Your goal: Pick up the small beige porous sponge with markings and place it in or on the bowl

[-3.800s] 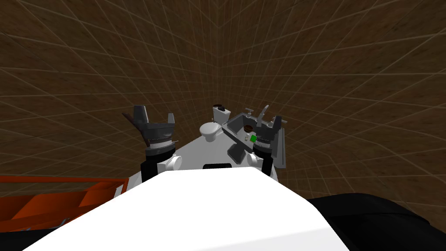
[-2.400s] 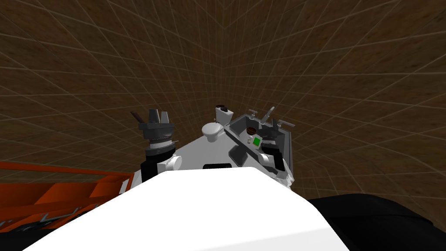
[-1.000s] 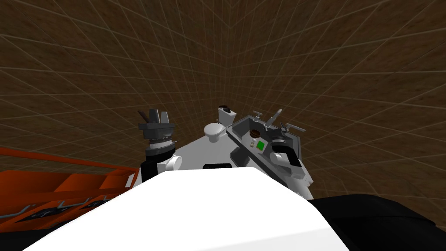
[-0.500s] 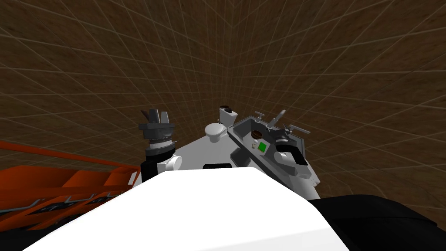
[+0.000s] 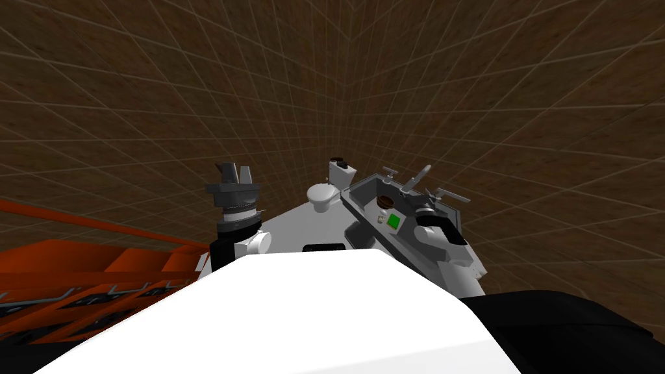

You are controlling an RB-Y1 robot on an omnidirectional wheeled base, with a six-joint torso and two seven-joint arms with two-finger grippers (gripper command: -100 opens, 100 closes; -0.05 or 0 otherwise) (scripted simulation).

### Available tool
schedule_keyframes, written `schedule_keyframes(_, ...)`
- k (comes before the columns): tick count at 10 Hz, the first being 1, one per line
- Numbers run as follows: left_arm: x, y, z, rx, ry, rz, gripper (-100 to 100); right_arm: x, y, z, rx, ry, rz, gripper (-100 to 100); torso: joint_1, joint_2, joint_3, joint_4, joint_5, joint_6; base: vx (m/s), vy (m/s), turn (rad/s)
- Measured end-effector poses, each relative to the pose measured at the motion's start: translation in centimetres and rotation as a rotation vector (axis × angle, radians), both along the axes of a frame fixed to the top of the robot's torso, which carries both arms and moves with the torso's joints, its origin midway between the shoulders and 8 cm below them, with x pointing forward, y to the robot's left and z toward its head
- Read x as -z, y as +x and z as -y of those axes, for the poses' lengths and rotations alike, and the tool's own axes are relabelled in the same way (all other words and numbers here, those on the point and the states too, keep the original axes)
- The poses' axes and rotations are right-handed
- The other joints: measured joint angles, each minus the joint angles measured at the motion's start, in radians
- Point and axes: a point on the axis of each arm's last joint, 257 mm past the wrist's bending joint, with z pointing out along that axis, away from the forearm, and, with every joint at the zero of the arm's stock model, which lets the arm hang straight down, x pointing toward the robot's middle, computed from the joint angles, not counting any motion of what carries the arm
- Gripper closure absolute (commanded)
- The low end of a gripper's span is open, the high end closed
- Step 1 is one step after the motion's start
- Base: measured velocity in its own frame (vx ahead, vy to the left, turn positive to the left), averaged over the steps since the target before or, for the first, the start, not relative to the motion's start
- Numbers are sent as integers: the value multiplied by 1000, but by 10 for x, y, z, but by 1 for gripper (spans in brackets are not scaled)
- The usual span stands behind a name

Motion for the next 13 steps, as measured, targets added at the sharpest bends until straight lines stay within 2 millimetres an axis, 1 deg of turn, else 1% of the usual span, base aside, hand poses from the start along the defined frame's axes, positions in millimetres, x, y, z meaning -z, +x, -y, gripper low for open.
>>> schedule_keyframes(1,0,0,0,0,0,0,0,1,0,3,1,21,0,-100,0,0,0,0,0,0,9,12,86)
schedule_keyframes(2,0,0,0,0,0,0,0,7,0,17,13,58,-13,-100,0,0,0,0,0,0,9,7,47)
schedule_keyframes(3,0,0,0,0,0,0,0,10,-3,22,20,95,-17,-100,0,0,0,0,0,0,8,16,76)
schedule_keyframes(4,0,0,0,0,0,0,0,15,-3,32,34,138,-27,-100,0,0,0,0,0,0,8,15,52)
schedule_keyframes(5,0,0,0,0,0,0,0,22,-6,37,43,177,-36,-100,1,0,0,0,0,0,7,18,84)
schedule_keyframes(6,0,0,0,0,0,0,0,29,-10,47,59,221,-50,-100,1,0,0,0,0,0,5,16,42)
schedule_keyframes(7,0,0,0,0,0,0,0,35,-12,53,69,261,-58,-100,1,0,0,0,0,0,2,8,-3)
schedule_keyframes(8,0,0,0,0,0,0,0,37,-12,55,72,284,-56,-100,0,1,0,0,0,0,5,16,106)
schedule_keyframes(9,0,0,0,0,0,0,0,46,-15,63,89,326,-67,-100,1,0,0,0,0,0,4,16,50)
schedule_keyframes(10,0,0,0,0,0,0,0,51,-18,68,99,363,-73,-100,1,1,0,0,0,0,2,26,92)
schedule_keyframes(11,0,0,0,0,0,0,0,58,-25,76,118,408,-83,-100,1,1,0,0,0,0,3,23,36)
schedule_keyframes(12,0,0,0,0,0,0,0,64,-27,80,131,450,-88,-100,1,1,0,0,0,0,5,36,74)
schedule_keyframes(13,0,0,0,0,0,0,0,76,-31,89,153,500,-102,-100,2,0,0,0,0,0,1,25,54)
